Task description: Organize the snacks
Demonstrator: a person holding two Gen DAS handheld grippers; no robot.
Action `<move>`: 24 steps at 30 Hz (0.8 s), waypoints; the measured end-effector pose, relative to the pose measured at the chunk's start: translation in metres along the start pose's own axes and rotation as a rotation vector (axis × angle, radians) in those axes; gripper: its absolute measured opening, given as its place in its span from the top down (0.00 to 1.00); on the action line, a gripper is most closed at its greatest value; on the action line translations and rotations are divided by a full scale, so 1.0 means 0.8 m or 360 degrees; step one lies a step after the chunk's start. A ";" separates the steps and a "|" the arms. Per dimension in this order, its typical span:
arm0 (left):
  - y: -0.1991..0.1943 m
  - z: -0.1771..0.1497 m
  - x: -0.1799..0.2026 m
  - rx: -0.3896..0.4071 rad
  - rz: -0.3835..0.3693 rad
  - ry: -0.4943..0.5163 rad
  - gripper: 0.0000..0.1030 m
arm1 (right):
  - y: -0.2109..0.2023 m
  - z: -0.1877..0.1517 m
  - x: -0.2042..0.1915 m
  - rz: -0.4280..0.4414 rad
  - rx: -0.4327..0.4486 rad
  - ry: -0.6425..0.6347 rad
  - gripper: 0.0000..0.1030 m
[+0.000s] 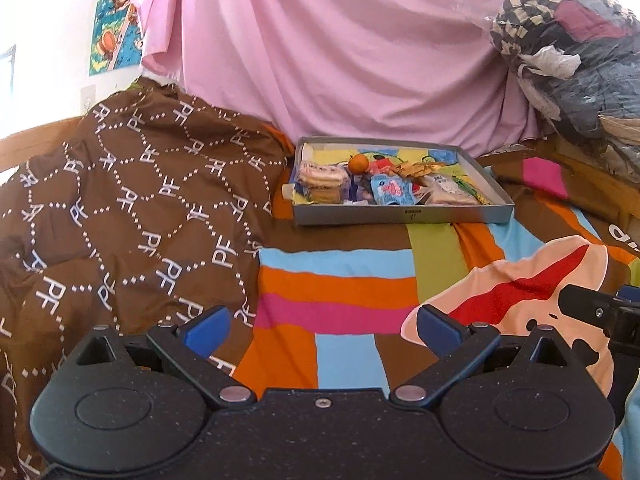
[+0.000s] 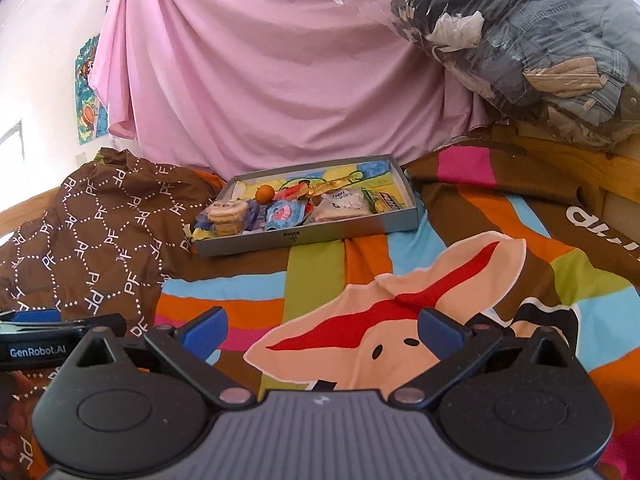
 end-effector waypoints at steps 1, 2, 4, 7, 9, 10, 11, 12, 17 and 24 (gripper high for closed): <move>-0.001 0.000 -0.001 0.0005 0.0003 -0.0010 0.03 | 0.000 -0.001 0.000 0.0001 -0.0001 -0.0002 0.00; -0.001 -0.001 -0.002 0.0007 0.0006 -0.0016 0.03 | 0.001 -0.001 -0.001 0.0003 -0.0003 -0.0005 0.00; -0.002 -0.001 -0.003 0.0012 0.0011 -0.0021 0.03 | 0.001 -0.003 -0.001 0.0005 -0.0004 -0.0014 0.00; -0.002 -0.002 -0.003 0.0012 0.0017 -0.0022 0.03 | 0.002 -0.005 -0.002 0.0008 -0.0014 -0.0018 0.00; -0.002 -0.002 -0.002 0.0008 0.0017 -0.0020 0.03 | 0.002 -0.006 -0.002 0.0009 -0.0018 -0.0020 0.00; -0.002 -0.002 -0.001 0.0008 0.0019 -0.0016 0.03 | 0.003 -0.006 -0.002 0.0009 -0.0018 -0.0022 0.00; -0.002 -0.002 0.000 0.0011 0.0022 -0.0011 0.03 | 0.003 -0.006 -0.002 0.0010 -0.0018 -0.0021 0.00; -0.002 -0.002 0.000 0.0011 0.0023 -0.0009 0.03 | 0.003 -0.006 -0.002 0.0010 -0.0017 -0.0020 0.00; -0.002 -0.002 0.000 0.0008 0.0024 -0.0013 0.03 | 0.002 -0.006 -0.002 0.0010 -0.0020 -0.0021 0.00; -0.002 -0.001 0.000 0.0003 0.0021 -0.0016 0.03 | 0.002 -0.007 -0.002 0.0013 -0.0013 -0.0025 0.00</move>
Point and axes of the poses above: each gripper's, at about its wrist camera, not at the fingertips, and y roughly the way its jaws point, x to its right, z to its top, the point moved 1 cm from there along y, roughly the way its jaws point, and after that the axes turned 6 degrees about -z, right-handed, at the moved point
